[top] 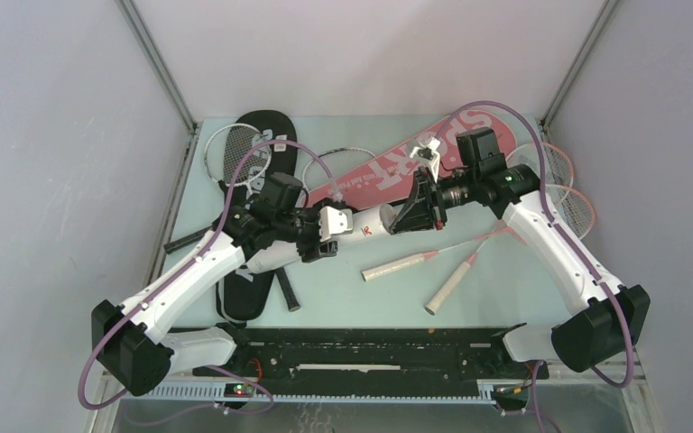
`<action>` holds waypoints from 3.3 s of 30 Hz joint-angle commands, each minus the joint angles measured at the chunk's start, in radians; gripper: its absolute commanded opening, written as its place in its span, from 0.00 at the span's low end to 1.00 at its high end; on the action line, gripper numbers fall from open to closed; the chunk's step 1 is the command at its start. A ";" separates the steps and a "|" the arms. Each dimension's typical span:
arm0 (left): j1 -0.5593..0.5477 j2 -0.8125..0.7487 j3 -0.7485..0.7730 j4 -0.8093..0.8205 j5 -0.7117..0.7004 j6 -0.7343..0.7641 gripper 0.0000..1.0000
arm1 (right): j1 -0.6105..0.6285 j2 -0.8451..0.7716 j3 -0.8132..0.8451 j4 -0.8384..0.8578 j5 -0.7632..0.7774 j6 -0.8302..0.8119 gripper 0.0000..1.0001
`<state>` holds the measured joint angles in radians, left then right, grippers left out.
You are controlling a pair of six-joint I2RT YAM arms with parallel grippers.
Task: Pack up the badminton gear
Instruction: Close the lid on the shuttle tube.
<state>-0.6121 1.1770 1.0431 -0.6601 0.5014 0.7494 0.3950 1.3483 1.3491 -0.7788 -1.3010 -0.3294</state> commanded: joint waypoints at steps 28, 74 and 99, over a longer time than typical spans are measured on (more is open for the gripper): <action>0.005 -0.024 -0.014 -0.009 0.154 0.098 0.54 | 0.061 0.000 -0.017 0.075 0.040 0.035 0.00; 0.074 0.023 0.019 0.079 0.407 -0.096 0.50 | 0.048 -0.077 -0.097 0.223 0.096 0.114 0.34; 0.091 0.039 0.010 0.114 0.330 -0.125 0.49 | 0.101 -0.114 -0.083 0.142 0.224 0.009 0.38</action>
<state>-0.5125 1.2377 1.0428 -0.6716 0.7780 0.6136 0.4664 1.2369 1.2644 -0.5789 -1.0840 -0.3103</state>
